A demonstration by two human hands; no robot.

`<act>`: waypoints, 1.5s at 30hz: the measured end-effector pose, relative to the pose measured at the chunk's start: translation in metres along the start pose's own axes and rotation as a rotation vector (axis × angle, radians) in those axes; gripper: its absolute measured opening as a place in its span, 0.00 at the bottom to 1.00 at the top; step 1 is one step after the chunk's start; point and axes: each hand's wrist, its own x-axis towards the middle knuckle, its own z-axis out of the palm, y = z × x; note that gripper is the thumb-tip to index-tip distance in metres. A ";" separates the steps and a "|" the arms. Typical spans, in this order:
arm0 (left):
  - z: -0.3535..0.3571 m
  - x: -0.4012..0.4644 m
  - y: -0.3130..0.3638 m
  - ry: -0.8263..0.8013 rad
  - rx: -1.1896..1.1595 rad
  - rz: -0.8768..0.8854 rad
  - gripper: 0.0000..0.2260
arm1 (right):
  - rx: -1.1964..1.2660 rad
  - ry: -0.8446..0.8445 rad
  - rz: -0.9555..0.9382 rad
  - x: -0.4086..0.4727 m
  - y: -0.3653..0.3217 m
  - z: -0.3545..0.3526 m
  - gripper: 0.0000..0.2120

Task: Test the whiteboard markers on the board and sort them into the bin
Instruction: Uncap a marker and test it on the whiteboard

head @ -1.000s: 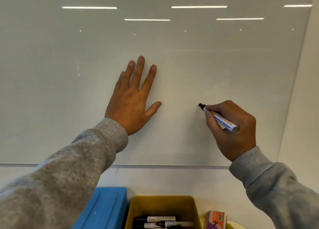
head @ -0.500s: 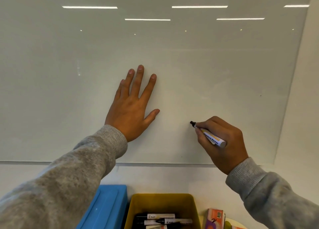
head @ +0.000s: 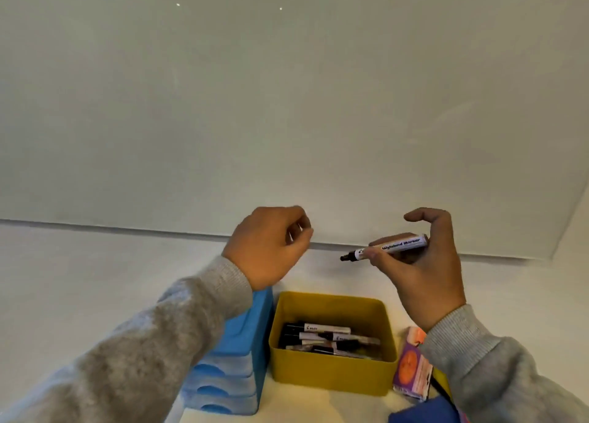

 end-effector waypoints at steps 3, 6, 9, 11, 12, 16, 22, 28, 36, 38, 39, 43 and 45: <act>0.026 -0.039 0.000 -0.168 -0.218 -0.151 0.10 | 0.070 0.014 0.094 -0.020 0.012 0.018 0.20; 0.046 -0.069 0.008 -0.317 -0.418 -0.289 0.09 | 0.100 0.003 0.169 -0.039 0.026 0.036 0.07; 0.057 -0.082 0.015 -0.276 -0.648 -0.464 0.07 | 0.112 -0.012 0.220 -0.053 0.037 0.050 0.05; 0.059 -0.083 0.018 -0.180 -0.812 -0.589 0.08 | 0.122 -0.033 0.228 -0.059 0.039 0.058 0.06; 0.058 -0.083 0.018 -0.117 -0.880 -0.642 0.09 | 0.118 -0.055 0.216 -0.062 0.038 0.062 0.06; 0.044 -0.084 0.009 0.149 -0.985 -0.702 0.12 | 0.155 -0.206 0.156 -0.068 0.021 0.086 0.07; 0.013 -0.090 -0.033 0.348 -0.805 -0.589 0.13 | 0.006 -0.358 -0.098 -0.066 0.007 0.133 0.11; -0.018 -0.105 -0.081 0.416 -0.495 -0.480 0.14 | -0.341 -0.541 -0.241 -0.055 0.022 0.174 0.11; -0.031 -0.125 -0.140 0.299 -0.150 -0.463 0.15 | -0.872 -0.880 -0.190 -0.049 0.036 0.233 0.26; -0.029 -0.133 -0.158 0.278 -0.082 -0.485 0.15 | -0.886 -0.892 -0.161 -0.052 0.042 0.234 0.26; -0.026 -0.139 -0.168 0.265 -0.059 -0.508 0.15 | -0.878 -0.888 -0.148 -0.053 0.045 0.234 0.26; -0.009 -0.168 -0.213 0.182 0.009 -0.651 0.14 | -0.875 -0.852 -0.157 -0.052 0.046 0.236 0.26; 0.006 -0.187 -0.235 0.089 0.028 -0.735 0.14 | -0.865 -0.841 -0.157 -0.052 0.046 0.236 0.26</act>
